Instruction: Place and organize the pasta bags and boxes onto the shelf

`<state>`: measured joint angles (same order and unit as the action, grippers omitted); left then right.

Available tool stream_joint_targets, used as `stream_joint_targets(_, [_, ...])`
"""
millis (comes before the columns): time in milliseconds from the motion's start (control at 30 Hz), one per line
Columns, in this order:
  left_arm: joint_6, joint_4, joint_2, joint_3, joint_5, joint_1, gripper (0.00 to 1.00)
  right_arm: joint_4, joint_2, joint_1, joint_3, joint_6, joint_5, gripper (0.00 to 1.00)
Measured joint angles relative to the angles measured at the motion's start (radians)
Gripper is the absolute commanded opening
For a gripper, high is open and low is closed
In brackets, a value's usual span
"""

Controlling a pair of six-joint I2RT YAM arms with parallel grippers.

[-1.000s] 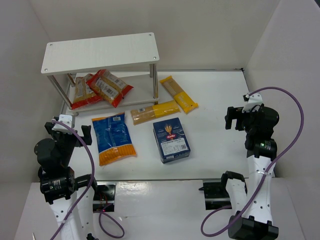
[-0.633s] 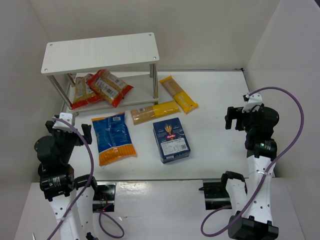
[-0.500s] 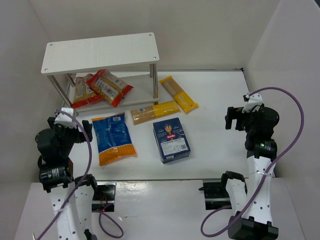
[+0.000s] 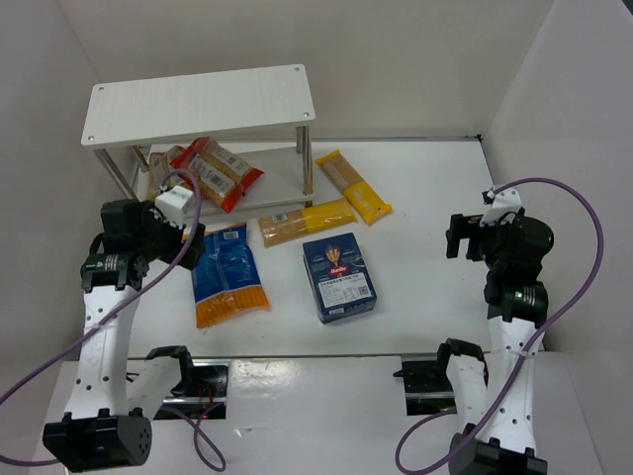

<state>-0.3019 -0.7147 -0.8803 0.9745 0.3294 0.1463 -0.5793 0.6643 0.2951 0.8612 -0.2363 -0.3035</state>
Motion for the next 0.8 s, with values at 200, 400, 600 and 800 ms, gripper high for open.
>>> stream_joint_targets(200, [-0.168, -0.093, -0.042, 0.052, -0.051, -0.062, 1.0, 0.0, -0.006, 0.0, -0.003, 0.003, 0.004, 0.99])
stream_joint_targets(400, [-0.354, -0.123, -0.097, -0.026, -0.145, -0.114, 1.0, 0.0, 0.0, 0.0, -0.003, 0.003, 0.005, 0.99])
stream_joint_targets(600, [-0.452, -0.134, -0.219, -0.088, -0.176, -0.159, 1.0, 0.0, 0.006, 0.0, -0.003, 0.003, 0.008, 0.99])
stream_joint_targets(800, [-0.581, -0.102, -0.177, -0.175, -0.17, -0.184, 1.0, 0.0, 0.011, 0.0, -0.003, 0.003, 0.008, 0.99])
